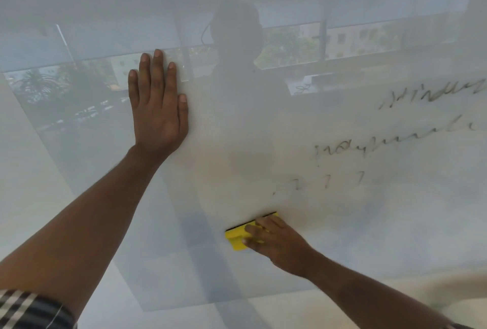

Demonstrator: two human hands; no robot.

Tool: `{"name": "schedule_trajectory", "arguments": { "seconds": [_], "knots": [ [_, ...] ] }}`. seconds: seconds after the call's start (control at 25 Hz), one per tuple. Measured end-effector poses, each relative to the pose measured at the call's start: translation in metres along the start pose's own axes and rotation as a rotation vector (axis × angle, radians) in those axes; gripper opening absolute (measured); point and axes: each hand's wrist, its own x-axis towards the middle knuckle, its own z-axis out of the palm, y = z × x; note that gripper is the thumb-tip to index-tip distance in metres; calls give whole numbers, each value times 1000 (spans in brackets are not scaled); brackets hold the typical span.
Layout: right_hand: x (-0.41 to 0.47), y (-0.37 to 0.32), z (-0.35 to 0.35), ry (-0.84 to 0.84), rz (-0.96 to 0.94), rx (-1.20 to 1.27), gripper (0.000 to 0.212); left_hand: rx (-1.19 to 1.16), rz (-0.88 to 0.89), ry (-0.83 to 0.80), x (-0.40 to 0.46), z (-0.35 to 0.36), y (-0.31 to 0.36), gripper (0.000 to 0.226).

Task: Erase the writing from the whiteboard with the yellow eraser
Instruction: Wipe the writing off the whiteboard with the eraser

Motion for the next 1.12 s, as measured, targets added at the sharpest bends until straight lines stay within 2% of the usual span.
{"name": "schedule_trajectory", "arguments": {
  "seconds": [0.08, 0.2, 0.24, 0.32, 0.4, 0.52, 0.6, 0.68, 0.76, 0.8, 0.92, 1.0, 1.04, 1.12],
  "knots": [
    [14, 24, -15, 34, 97, 42, 39, -3, 6, -6, -1, 1, -1, 58],
    [48, 98, -60, 392, 478, -4, 29, 9, 13, -2, -1, 2, -2, 58],
    [55, 121, -74, 489, 605, -65, 33, 10, 12, 1, -2, 3, -2, 58],
    [58, 136, -81, 580, 747, -161, 41, 16, 11, 10, -2, 3, -1, 58],
    [41, 110, -62, 507, 684, -176, 38, 18, 11, 11, -1, 2, 0, 58],
    [-30, 49, -31, 160, 285, -56, 40, 5, -5, 15, -1, 1, 2, 58],
    [-70, 46, -36, 6, 145, -75, 47, -1, -17, 6, -2, 0, 4, 58],
    [-71, 78, -55, 61, 248, -21, 38, -19, -59, -4, -2, 1, 9, 58],
    [-51, 132, -87, 264, 414, -40, 22, -56, -114, -10, 0, 2, 20, 59],
    [-43, 162, -107, 375, 510, -121, 21, -72, -127, -18, 1, 2, 28, 60],
    [-35, 226, -145, 615, 802, -215, 41, -95, -47, -68, 9, 7, 61, 60],
    [-36, 216, -132, 633, 853, -239, 45, -98, 10, -76, 19, 12, 85, 59],
    [-42, 198, -116, 579, 796, -256, 41, -99, 25, -72, 27, 16, 96, 59],
    [-69, 151, -84, 363, 583, -181, 36, -103, 48, -61, 42, 22, 116, 58]
  ]
}}
